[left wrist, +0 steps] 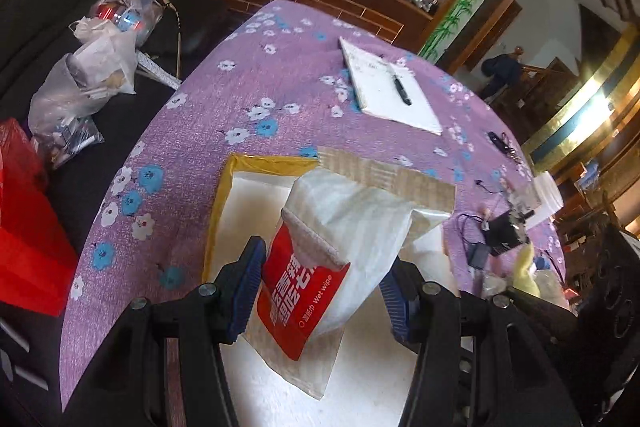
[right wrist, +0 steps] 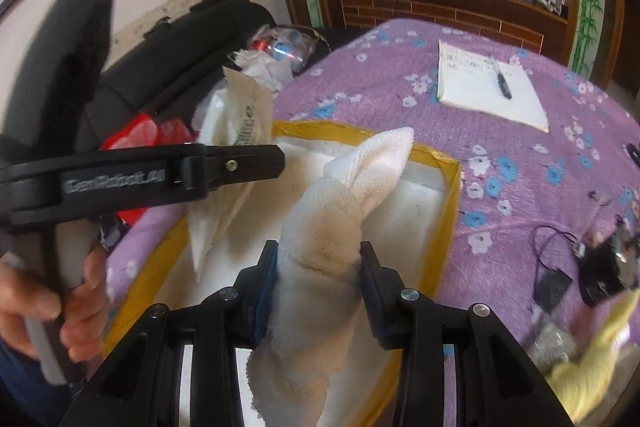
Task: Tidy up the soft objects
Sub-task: 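Grasp the white wet-wipe pack with the left tool while the right tool carries the white towel to the box, then release the wipe pack and white towel into the foam box with both tools, then grasp the yellow foil packet with the left tool while the right tool grasps the blue towel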
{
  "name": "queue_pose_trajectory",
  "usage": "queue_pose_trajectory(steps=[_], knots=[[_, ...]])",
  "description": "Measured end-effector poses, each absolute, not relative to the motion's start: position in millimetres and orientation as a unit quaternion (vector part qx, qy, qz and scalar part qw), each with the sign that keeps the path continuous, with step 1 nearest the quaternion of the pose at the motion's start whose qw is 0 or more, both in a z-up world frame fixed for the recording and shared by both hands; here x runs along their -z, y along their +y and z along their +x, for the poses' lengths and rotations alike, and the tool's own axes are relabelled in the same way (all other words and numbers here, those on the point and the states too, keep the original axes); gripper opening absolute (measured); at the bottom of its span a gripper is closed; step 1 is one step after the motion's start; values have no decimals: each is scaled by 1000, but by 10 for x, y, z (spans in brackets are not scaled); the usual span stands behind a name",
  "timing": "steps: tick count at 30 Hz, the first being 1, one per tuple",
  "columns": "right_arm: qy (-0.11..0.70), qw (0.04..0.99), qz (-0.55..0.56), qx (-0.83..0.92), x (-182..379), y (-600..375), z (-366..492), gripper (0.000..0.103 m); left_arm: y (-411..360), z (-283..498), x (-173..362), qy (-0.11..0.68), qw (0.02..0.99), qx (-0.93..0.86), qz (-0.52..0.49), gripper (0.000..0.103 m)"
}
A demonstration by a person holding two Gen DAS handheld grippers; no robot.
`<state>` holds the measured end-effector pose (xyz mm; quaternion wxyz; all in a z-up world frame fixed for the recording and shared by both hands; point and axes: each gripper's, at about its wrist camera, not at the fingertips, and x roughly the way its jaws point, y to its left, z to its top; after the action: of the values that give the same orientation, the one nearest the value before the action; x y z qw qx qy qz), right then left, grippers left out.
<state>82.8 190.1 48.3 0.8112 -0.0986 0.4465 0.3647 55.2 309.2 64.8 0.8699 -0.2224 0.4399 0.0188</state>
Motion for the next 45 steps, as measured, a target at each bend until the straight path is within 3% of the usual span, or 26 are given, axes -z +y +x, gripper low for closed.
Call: queue_pose_trajectory(steps=[9, 15, 21, 28, 34, 45], knots=[[456, 811, -109, -350, -375, 1976, 967, 45, 3053, 709, -551, 447, 867, -18, -218, 58], [445, 819, -98, -348, -432, 1911, 966, 57, 3058, 726, -532, 450, 863, -13, -229, 61], [440, 825, -86, -345, -504, 1816, 922, 58, 3029, 701, -608, 441, 867, -7, -231, 69], [428, 825, -26, -368, -761, 1448, 673, 58, 2965, 467, -790, 418, 878, -2, -232, 70], [406, 830, 32, -381, -893, 896, 269, 62, 2604, 22, -978, 375, 903, 23, -206, 76], [347, 865, 97, -349, -1044, -493, -244, 67, 1445, -470, -933, 360, 911, 133, -151, 77]])
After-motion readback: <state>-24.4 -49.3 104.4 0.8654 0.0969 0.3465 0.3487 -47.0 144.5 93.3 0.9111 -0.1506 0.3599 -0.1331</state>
